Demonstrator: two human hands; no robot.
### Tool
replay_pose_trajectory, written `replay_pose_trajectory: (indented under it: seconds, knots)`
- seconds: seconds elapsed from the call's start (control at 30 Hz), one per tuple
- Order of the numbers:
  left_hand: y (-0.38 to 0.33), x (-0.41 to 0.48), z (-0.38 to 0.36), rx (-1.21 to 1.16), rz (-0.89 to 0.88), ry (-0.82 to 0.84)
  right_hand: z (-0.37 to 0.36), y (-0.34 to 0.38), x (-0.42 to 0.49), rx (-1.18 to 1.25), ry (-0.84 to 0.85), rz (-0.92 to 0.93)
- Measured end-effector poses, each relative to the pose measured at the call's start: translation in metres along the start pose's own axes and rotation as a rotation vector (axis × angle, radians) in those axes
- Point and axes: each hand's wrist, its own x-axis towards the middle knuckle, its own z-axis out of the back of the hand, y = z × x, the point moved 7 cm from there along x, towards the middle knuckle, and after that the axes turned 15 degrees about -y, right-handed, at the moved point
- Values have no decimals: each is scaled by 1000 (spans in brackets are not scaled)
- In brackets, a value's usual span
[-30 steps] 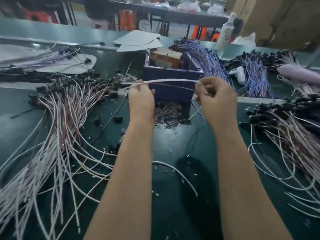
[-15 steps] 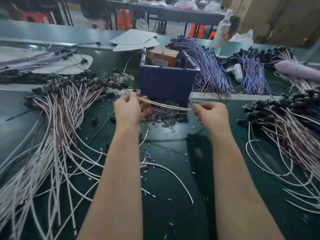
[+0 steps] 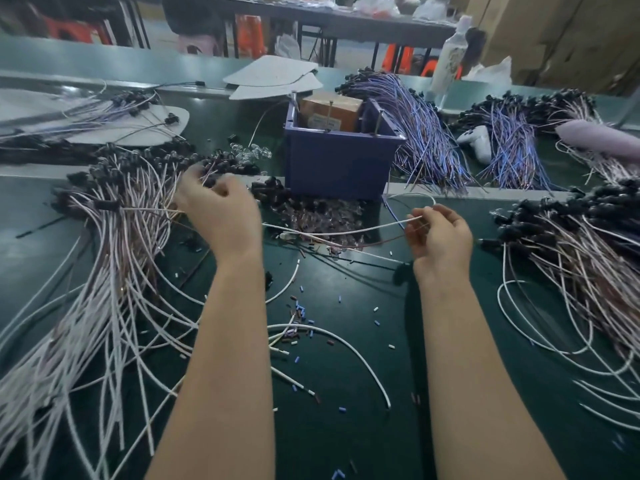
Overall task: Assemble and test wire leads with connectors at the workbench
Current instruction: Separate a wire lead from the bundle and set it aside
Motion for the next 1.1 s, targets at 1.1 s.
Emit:
replay_pose_trajectory:
  seconds: [1.1]
  knots:
    - [15,-85,-76,-37,-54,794,-34,6,-45,-931,556,543]
